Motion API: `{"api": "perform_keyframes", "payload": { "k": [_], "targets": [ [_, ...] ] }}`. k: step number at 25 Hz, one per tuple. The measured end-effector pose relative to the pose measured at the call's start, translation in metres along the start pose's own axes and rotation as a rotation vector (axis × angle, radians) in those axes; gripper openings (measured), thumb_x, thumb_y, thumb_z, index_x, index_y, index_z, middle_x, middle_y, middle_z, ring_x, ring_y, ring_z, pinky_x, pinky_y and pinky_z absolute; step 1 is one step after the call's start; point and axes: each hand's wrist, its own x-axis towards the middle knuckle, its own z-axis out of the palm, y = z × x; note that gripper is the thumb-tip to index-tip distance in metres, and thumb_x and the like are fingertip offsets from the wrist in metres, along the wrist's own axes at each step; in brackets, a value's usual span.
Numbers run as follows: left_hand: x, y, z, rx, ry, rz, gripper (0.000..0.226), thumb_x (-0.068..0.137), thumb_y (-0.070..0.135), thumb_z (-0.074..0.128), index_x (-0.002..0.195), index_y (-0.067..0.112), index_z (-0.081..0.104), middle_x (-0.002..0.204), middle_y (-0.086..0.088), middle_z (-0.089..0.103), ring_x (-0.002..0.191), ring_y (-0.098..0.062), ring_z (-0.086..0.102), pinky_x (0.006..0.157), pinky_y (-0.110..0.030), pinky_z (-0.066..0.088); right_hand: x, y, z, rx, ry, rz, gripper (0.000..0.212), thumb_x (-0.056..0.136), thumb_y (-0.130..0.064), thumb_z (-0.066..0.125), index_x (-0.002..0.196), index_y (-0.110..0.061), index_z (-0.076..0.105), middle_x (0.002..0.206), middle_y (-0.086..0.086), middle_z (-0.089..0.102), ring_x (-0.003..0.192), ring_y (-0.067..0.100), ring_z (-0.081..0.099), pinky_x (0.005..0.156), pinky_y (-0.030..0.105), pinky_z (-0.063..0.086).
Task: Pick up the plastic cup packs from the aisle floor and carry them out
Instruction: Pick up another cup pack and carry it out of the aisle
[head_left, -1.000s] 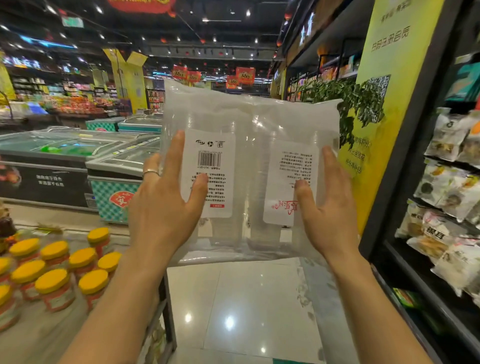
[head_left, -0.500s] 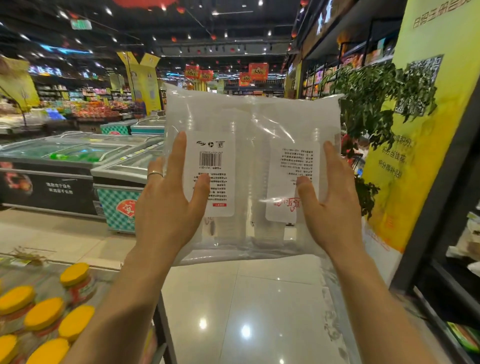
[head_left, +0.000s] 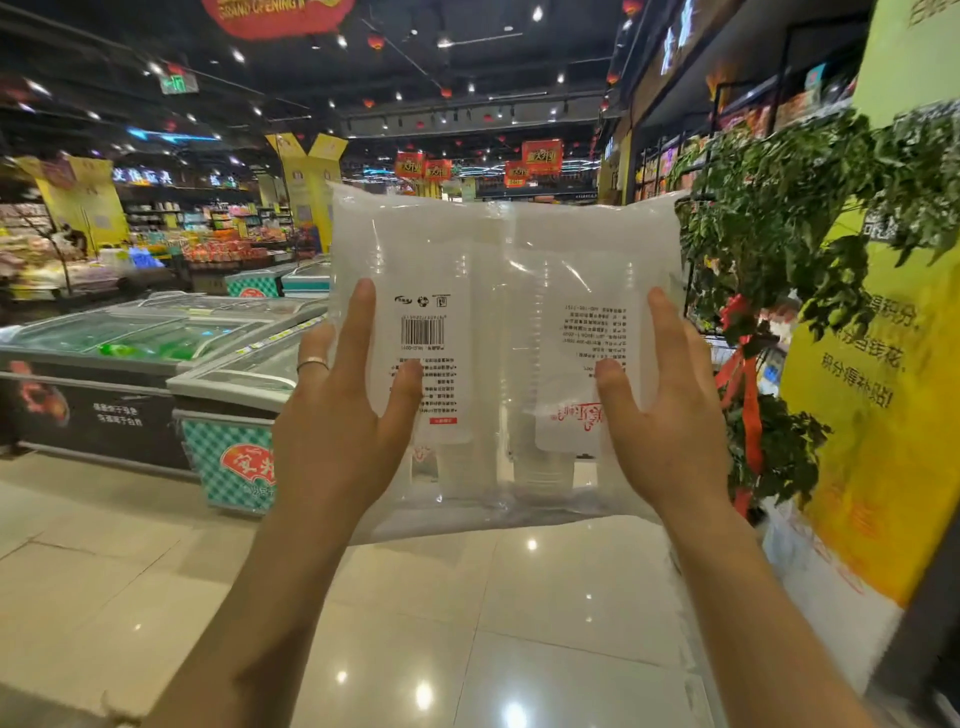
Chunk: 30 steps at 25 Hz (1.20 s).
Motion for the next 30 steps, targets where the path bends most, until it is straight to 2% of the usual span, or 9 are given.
{"api": "perform_keyframes", "payload": {
  "k": [6, 9, 14, 18, 22, 25, 30],
  "targets": [
    [0.06, -0.016, 0.094, 0.003, -0.005, -0.016, 0.07, 0.088, 0.063, 0.033, 0.149, 0.054, 0.001, 0.148, -0.017, 0.037, 0.122, -0.038, 0.05, 0.091, -0.052, 0.047, 0.067, 0.064, 0.062, 0.004, -0.034, 0.006, 0.065, 0.097, -0.038, 0.051, 0.153, -0.038, 0.018, 0.157, -0.005, 0.024, 0.13, 0.007, 0.032, 0.089, 0.027, 0.031],
    [0.095, -0.037, 0.147, -0.014, -0.012, -0.03, 0.07, 0.087, 0.065, 0.031, 0.149, 0.054, 0.0, 0.151, -0.015, 0.035, 0.126, -0.037, 0.048, 0.094, -0.053, 0.045, 0.1, 0.098, 0.107, -0.004, -0.03, -0.011, 0.065, 0.097, -0.038, 0.051, 0.153, -0.038, 0.018, 0.156, -0.004, 0.026, 0.119, 0.001, 0.035, 0.086, 0.026, 0.034],
    [0.17, -0.09, 0.239, -0.011, -0.011, -0.047, 0.07, 0.087, 0.064, 0.034, 0.148, 0.056, 0.001, 0.152, -0.013, 0.035, 0.125, -0.038, 0.047, 0.091, -0.053, 0.046, 0.167, 0.149, 0.202, -0.02, -0.038, 0.005, 0.065, 0.097, -0.038, 0.051, 0.153, -0.037, 0.018, 0.155, -0.005, 0.026, 0.129, 0.009, 0.036, 0.087, 0.027, 0.034],
    [0.264, -0.143, 0.316, -0.009, -0.004, -0.054, 0.071, 0.085, 0.063, 0.035, 0.149, 0.054, 0.004, 0.152, -0.011, 0.037, 0.122, -0.039, 0.048, 0.088, -0.052, 0.047, 0.247, 0.179, 0.301, -0.042, -0.03, -0.022, 0.064, 0.097, -0.044, 0.048, 0.153, -0.036, 0.018, 0.155, -0.002, 0.027, 0.135, 0.014, 0.035, 0.091, 0.028, 0.034],
    [0.341, -0.185, 0.376, 0.004, 0.0, -0.062, 0.067, 0.092, 0.06, 0.036, 0.15, 0.053, 0.002, 0.151, -0.014, 0.036, 0.124, -0.039, 0.047, 0.087, -0.051, 0.046, 0.316, 0.202, 0.383, -0.037, -0.035, -0.008, 0.064, 0.098, -0.036, 0.053, 0.153, -0.035, 0.021, 0.156, 0.001, 0.027, 0.139, 0.018, 0.031, 0.095, 0.03, 0.03],
    [0.381, -0.207, 0.412, 0.014, -0.015, -0.075, 0.069, 0.095, 0.053, 0.042, 0.151, 0.05, 0.003, 0.153, -0.013, 0.033, 0.124, -0.039, 0.047, 0.086, -0.051, 0.046, 0.352, 0.224, 0.431, -0.023, -0.035, -0.009, 0.063, 0.095, -0.042, 0.049, 0.152, -0.037, 0.021, 0.156, 0.0, 0.027, 0.14, 0.018, 0.03, 0.095, 0.03, 0.03],
    [0.438, -0.236, 0.485, 0.034, -0.005, -0.041, 0.069, 0.091, 0.058, 0.036, 0.153, 0.047, 0.007, 0.151, -0.013, 0.034, 0.126, -0.038, 0.045, 0.086, -0.051, 0.045, 0.408, 0.274, 0.504, 0.029, -0.048, -0.001, 0.063, 0.097, -0.036, 0.052, 0.152, -0.038, 0.022, 0.157, -0.003, 0.026, 0.138, 0.011, 0.03, 0.094, 0.025, 0.028]
  ]
}}
